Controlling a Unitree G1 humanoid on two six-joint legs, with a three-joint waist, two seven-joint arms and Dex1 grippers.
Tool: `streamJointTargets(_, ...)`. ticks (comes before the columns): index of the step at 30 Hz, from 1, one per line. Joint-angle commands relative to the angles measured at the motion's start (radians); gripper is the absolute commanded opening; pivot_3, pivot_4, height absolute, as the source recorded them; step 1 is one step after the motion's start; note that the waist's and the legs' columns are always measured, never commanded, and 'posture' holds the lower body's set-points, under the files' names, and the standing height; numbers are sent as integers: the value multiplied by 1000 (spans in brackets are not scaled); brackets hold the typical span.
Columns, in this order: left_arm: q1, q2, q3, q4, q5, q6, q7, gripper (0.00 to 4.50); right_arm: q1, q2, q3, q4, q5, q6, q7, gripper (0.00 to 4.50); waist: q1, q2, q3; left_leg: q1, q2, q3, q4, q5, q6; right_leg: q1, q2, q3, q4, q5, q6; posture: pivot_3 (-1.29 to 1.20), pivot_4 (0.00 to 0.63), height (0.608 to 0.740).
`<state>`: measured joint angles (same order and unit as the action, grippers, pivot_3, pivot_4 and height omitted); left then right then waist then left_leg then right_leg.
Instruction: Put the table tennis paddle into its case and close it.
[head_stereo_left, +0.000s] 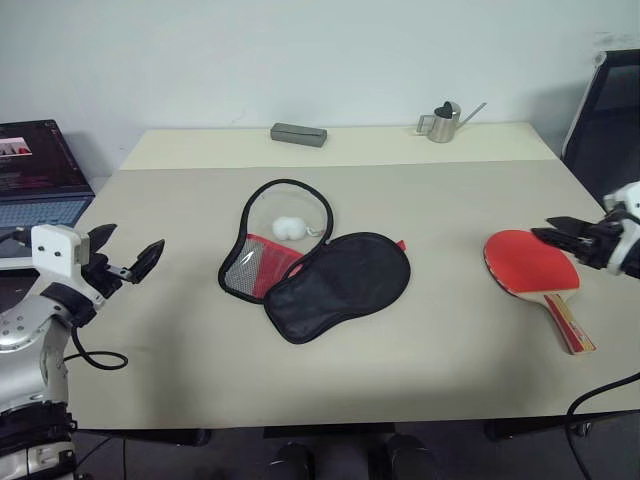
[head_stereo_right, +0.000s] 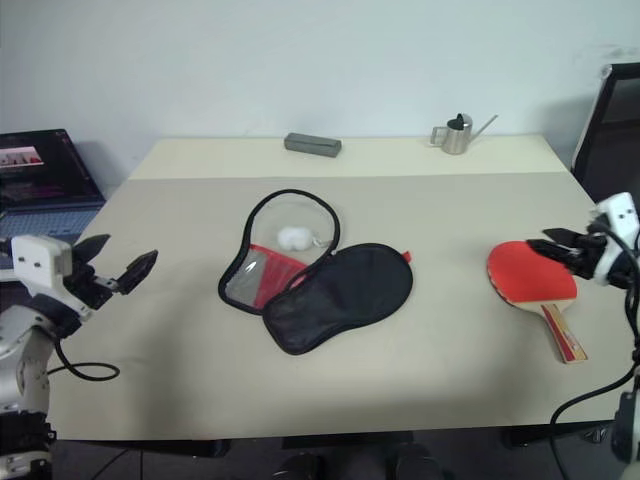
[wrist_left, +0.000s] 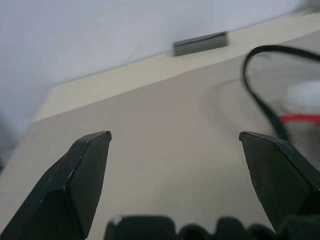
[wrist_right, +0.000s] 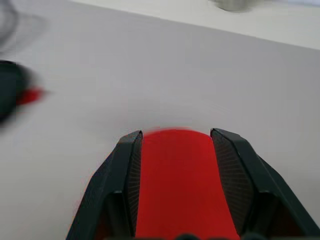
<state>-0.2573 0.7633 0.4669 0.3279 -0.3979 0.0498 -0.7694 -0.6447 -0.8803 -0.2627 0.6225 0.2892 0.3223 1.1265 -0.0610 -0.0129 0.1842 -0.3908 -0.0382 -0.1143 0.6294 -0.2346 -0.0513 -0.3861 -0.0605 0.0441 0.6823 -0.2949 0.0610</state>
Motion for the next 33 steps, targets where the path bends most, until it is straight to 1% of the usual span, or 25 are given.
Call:
streamJointTargets(1,-8,45,-7,-38,-64,65,-111,4500,72,18,-8,-285,96,153,-15,2331,2,0,0,0,0,0,0,0,0,0,0,0,0,0,0,0,150,740)
streamJointTargets(3,-16,54,-23,-74,-93,109,-164,4500,118,34,-16,-417,160,264,-31,2331,4,0,0,-1,1,-1,0,0,0,-1,0,-1,0,0,0,0,150,740)
streamJointTargets(7,-21,72,-50,-143,-140,187,-248,4500,185,40,-27,-580,245,409,-69,2331,8,0,0,-2,5,-3,1,0,0,-1,-1,-2,-1,0,0,0,150,740)
streamJointTargets(9,-8,80,-87,-221,-180,242,-319,4500,209,62,-43,-638,290,492,-121,2331,10,-1,0,-2,5,-3,1,0,0,-1,0,-2,-1,0,0,0,150,740)
streamJointTargets(11,-5,75,-122,-300,-211,284,-356,4500,245,82,-44,-709,330,577,-175,2331,11,-1,0,-3,6,-3,1,0,0,-1,0,-3,-1,0,0,0,150,740)
streamJointTargets(14,-11,62,-161,-369,-227,304,-381,4500,309,112,-24,-828,388,670,-222,2331,13,-1,0,-3,6,-3,1,0,0,-1,0,-2,-1,0,0,0,150,740)
streamJointTargets(17,-20,59,-196,-397,-247,340,-403,4500,357,165,23,-917,429,730,-279,2331,11,-1,0,-2,8,-3,1,0,0,-1,2,-2,-1,0,-1,0,150,740)
streamJointTargets(20,-37,55,-219,-383,-233,339,-408,4500,359,220,77,-920,414,736,-333,2331,6,-1,0,-1,12,0,1,0,0,-1,6,-1,-1,2,-2,0,150,740)
streamJointTargets(24,-54,53,-233,-384,-236,351,-407,4500,288,288,120,-846,388,730,-402,2331,5,-1,0,0,14,0,1,0,0,-1,7,-1,-1,2,-4,0,150,740)
streamJointTargets(30,-56,46,-241,-399,-234,363,-399,4500,200,343,160,-743,371,734,-444,2331,6,-2,0,0,14,1,1,0,0,-1,8,0,-1,3,-4,0,150,740)
streamJointTargets(33,-53,42,-241,-407,-233,365,-393,4500,168,350,223,-687,306,695,-457,2331,6,-2,0,0,14,1,0,0,0,-1,7,0,-1,3,-4,0,150,740)
